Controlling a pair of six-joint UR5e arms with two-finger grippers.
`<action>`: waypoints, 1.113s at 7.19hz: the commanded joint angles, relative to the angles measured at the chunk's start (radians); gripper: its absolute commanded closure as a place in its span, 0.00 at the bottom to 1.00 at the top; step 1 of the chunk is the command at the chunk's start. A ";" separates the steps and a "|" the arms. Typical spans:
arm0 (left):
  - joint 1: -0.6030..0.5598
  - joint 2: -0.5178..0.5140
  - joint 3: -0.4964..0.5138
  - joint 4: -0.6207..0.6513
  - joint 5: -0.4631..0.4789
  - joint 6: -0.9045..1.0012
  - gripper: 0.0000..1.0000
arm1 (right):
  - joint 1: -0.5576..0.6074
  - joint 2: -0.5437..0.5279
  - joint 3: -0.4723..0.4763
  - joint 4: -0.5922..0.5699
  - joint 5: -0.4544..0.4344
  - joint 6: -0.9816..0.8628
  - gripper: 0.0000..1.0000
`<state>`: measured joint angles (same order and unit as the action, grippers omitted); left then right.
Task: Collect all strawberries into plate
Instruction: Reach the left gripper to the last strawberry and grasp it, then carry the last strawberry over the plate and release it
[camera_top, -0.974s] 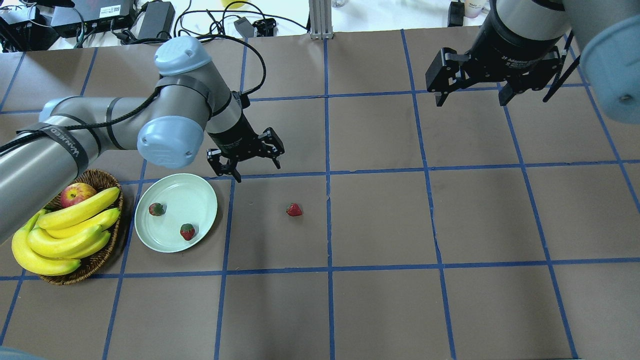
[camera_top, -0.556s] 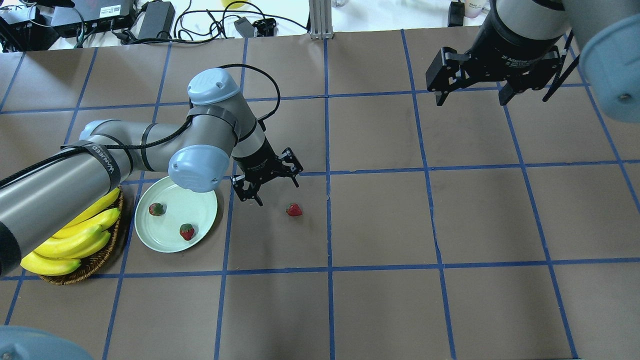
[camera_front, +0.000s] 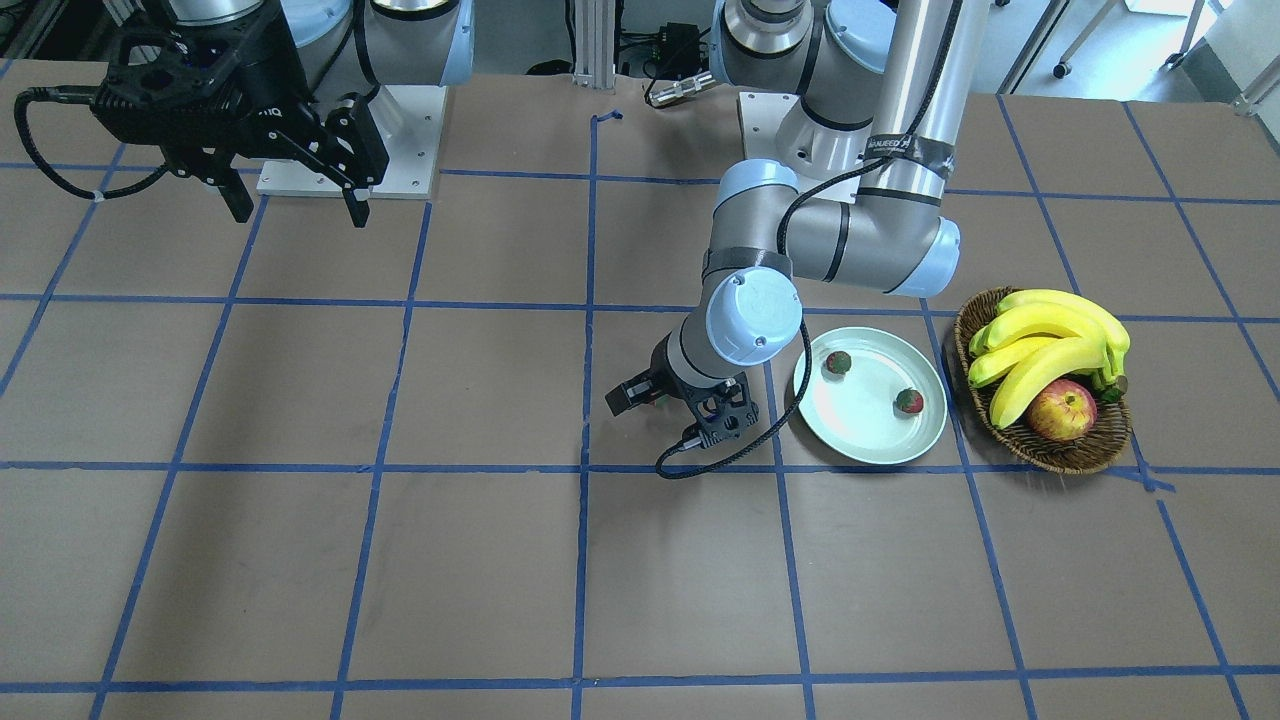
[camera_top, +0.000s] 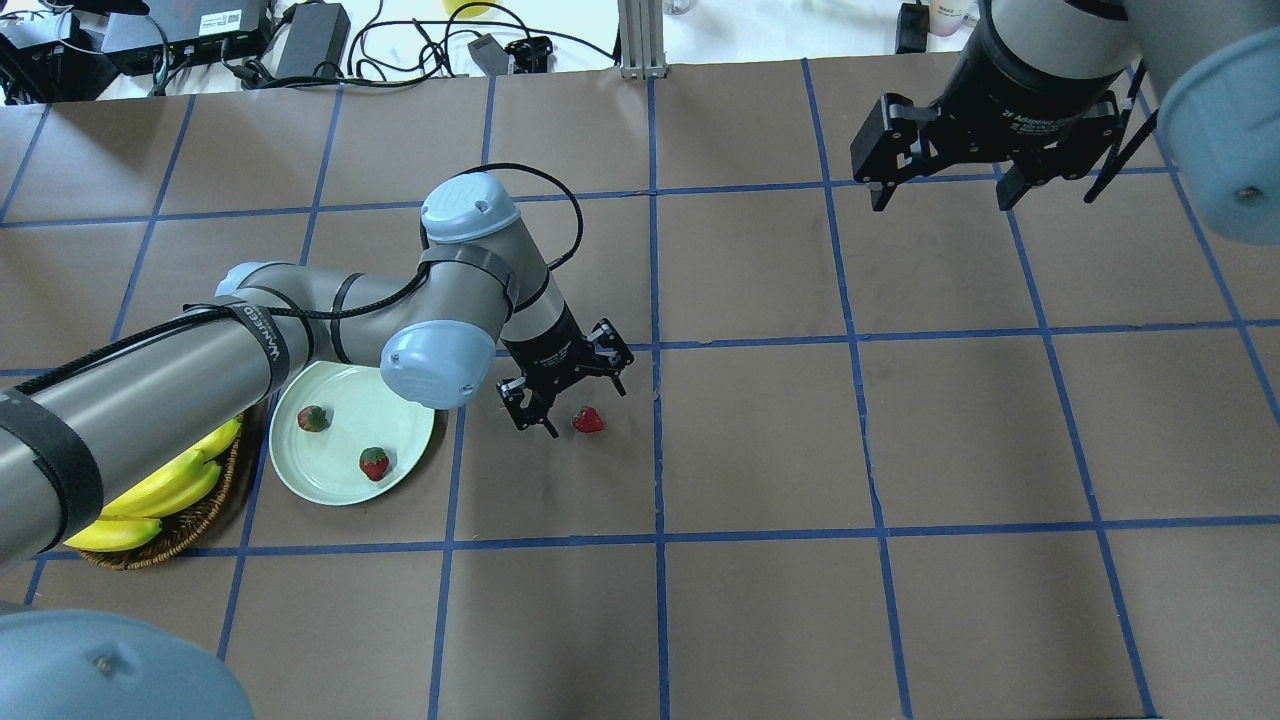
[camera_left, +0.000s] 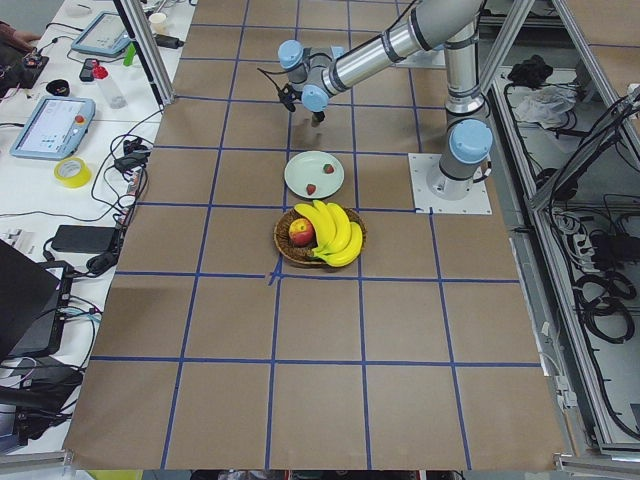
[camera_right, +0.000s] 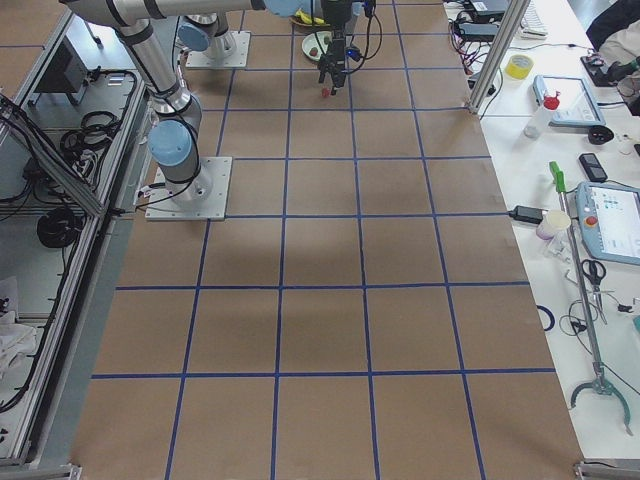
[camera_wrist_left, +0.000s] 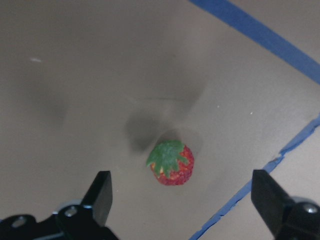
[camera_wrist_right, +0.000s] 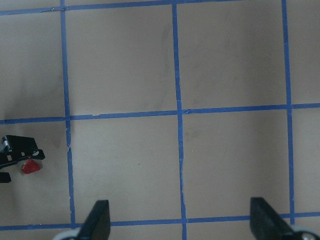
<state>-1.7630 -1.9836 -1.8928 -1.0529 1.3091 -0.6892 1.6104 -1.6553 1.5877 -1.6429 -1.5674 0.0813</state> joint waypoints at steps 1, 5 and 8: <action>-0.001 -0.020 -0.006 0.002 -0.002 -0.003 0.24 | -0.001 0.000 0.000 0.000 0.000 0.000 0.00; 0.000 -0.003 0.010 0.004 0.005 -0.007 1.00 | -0.001 -0.001 0.000 0.000 0.000 -0.003 0.00; 0.112 0.040 0.147 -0.108 0.153 0.146 1.00 | -0.001 -0.004 0.000 0.002 0.001 -0.003 0.00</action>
<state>-1.7144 -1.9591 -1.8006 -1.0954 1.4104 -0.6466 1.6088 -1.6586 1.5877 -1.6415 -1.5663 0.0783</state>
